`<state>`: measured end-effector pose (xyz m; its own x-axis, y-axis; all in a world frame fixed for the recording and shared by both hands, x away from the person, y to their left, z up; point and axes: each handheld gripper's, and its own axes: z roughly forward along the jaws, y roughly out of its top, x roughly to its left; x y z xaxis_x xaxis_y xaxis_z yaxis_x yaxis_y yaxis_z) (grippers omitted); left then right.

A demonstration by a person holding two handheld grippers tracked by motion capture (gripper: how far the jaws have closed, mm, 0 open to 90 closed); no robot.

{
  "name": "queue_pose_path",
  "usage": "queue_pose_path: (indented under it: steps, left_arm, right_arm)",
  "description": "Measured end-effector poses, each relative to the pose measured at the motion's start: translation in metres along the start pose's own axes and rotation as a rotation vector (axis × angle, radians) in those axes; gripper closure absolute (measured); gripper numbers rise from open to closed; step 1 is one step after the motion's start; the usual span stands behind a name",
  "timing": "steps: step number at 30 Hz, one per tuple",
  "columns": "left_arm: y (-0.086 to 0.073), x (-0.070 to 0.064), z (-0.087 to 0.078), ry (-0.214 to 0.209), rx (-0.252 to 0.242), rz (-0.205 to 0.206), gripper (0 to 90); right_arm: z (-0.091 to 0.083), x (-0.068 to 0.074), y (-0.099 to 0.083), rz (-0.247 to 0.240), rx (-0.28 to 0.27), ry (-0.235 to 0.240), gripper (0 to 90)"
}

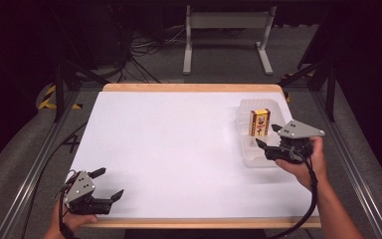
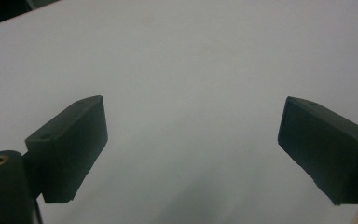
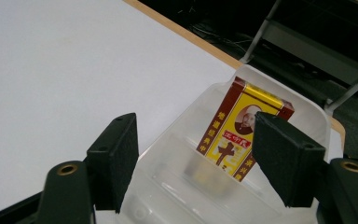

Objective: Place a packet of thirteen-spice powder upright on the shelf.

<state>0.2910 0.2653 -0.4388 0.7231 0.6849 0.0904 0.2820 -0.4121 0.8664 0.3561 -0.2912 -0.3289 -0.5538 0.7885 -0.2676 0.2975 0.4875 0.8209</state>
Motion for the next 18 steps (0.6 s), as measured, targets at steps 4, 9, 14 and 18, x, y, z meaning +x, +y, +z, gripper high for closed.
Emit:
queue_pose_path:
  steps: [4, 9, 14, 18]
  left_arm:
    - [0.0, 0.0, 0.0, 0.001, -0.003, -0.001, 9.0]
    - [0.0, 0.0, -0.001, 0.002, -0.005, -0.002, 9.0]
    - [0.0, 0.0, -0.001, 0.001, -0.005, -0.001, 9.0]
    - [0.0, 0.0, -0.001, 0.001, -0.003, -0.001, 9.0]
  right_arm:
    - [-0.004, 0.004, -0.006, -0.011, 0.002, 0.009, 31.9]
    - [-0.011, 0.007, -0.014, -0.025, -0.003, 0.014, 31.3]
    - [-0.017, 0.009, -0.025, -0.034, 0.005, 0.015, 30.3]
    - [-0.02, 0.01, -0.033, -0.043, 0.01, 0.017, 29.2]
